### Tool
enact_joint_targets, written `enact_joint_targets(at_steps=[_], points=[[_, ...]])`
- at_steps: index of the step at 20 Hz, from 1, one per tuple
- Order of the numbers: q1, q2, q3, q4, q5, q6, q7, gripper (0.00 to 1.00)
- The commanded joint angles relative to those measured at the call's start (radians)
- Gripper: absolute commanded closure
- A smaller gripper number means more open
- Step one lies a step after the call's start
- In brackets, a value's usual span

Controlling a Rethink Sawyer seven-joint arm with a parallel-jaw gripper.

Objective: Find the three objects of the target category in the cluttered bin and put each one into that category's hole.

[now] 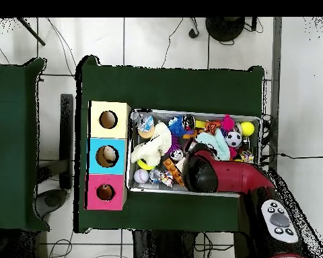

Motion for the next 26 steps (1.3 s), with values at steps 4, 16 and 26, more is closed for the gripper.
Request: enact_joint_targets(at_steps=[4, 16, 26], points=[[0.053, 0.081, -0.042, -0.168, -0.037, -0.018, 0.031, 0.0], [0.049, 0.199, -0.092, -0.235, -0.073, -0.134, 0.037, 0.0], [0.04, 0.277, -0.144, -0.232, -0.092, -0.231, 0.037, 0.0]])
